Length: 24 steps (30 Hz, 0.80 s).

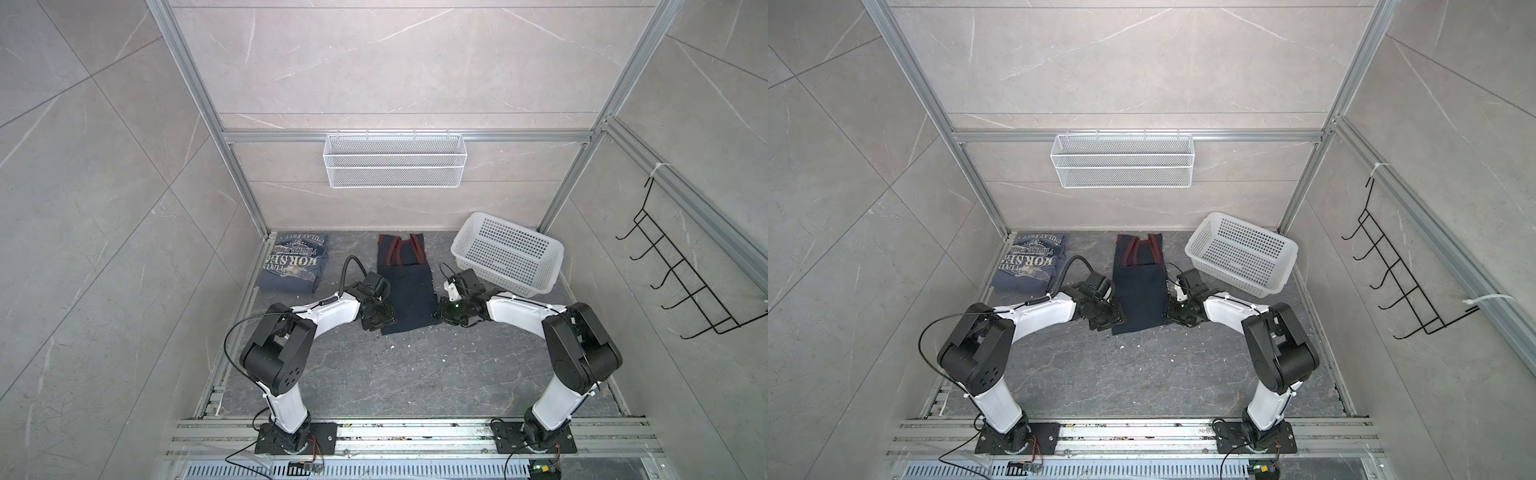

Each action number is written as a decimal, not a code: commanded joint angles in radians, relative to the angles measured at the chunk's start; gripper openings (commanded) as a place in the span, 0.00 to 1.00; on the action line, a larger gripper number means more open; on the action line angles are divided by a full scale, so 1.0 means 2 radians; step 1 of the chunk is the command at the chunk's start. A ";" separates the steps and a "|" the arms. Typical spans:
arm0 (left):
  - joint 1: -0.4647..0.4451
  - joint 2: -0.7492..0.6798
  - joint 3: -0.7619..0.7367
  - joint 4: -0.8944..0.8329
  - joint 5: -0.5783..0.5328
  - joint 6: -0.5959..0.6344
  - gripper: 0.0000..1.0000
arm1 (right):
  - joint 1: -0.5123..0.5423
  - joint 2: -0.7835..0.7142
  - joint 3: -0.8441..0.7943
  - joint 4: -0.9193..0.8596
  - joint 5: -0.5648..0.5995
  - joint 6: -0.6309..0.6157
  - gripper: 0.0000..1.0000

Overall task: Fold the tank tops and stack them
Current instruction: 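Release the fold and grasp the new near edge with both grippers, then fold the near edge over toward the straps with both grippers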

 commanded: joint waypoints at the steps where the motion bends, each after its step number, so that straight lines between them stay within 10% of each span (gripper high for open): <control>1: -0.002 0.008 -0.003 -0.003 -0.005 0.000 0.41 | 0.003 -0.018 -0.025 0.004 0.023 0.004 0.16; 14: -0.004 -0.020 -0.043 -0.011 -0.034 -0.003 0.31 | 0.004 -0.027 -0.041 -0.005 0.061 0.003 0.08; 24: -0.039 -0.100 -0.069 0.023 -0.016 -0.061 0.62 | 0.000 -0.086 -0.043 -0.052 0.053 0.006 0.56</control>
